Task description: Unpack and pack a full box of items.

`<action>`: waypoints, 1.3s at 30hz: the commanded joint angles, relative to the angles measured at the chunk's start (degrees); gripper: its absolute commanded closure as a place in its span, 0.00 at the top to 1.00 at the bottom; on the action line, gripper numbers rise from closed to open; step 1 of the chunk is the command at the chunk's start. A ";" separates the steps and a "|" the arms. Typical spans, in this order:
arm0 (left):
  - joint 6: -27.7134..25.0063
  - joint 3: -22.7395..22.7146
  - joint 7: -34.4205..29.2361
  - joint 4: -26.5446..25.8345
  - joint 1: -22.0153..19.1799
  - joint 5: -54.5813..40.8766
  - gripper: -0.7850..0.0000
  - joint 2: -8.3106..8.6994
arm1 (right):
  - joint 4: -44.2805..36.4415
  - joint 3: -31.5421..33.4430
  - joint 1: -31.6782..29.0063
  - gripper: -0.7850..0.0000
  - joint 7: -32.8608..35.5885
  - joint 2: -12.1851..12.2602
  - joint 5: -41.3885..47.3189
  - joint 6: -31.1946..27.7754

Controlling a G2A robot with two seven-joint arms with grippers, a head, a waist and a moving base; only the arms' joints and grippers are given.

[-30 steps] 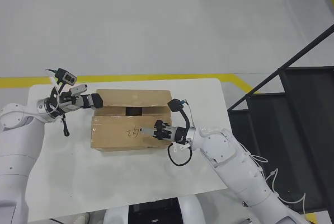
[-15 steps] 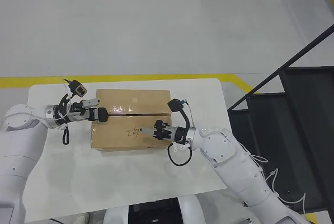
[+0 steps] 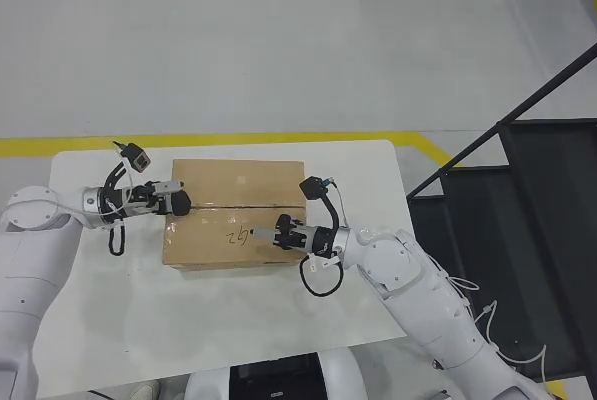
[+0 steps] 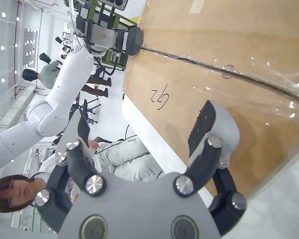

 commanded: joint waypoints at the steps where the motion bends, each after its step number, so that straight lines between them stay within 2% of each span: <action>1: -0.56 0.78 0.57 -0.25 -0.17 0.01 1.00 0.30 | 0.00 0.00 0.00 1.00 0.00 0.00 0.00 0.00; 20: -1.12 1.45 1.14 -0.65 -0.42 -0.90 1.00 0.54 | 0.00 0.00 0.00 1.00 0.00 0.00 0.00 0.00; 22: -1.12 1.45 1.14 -0.65 -0.42 -0.90 1.00 0.54 | 0.12 0.65 -0.12 1.00 -0.74 -0.06 2.29 0.36; 29: -1.12 1.45 1.14 -0.65 -0.42 -0.90 1.00 0.54 | 0.63 10.52 -1.63 1.00 3.03 1.33 10.55 0.96; 34: -1.12 1.45 1.14 -0.65 -0.42 -0.90 1.00 0.54 | 1.84 19.95 -6.09 1.00 2.35 3.03 5.00 4.00; 39: -1.12 1.45 1.14 -0.65 -0.42 -0.90 1.00 0.54 | 2.71 24.30 -10.11 1.00 1.87 4.21 -4.37 6.31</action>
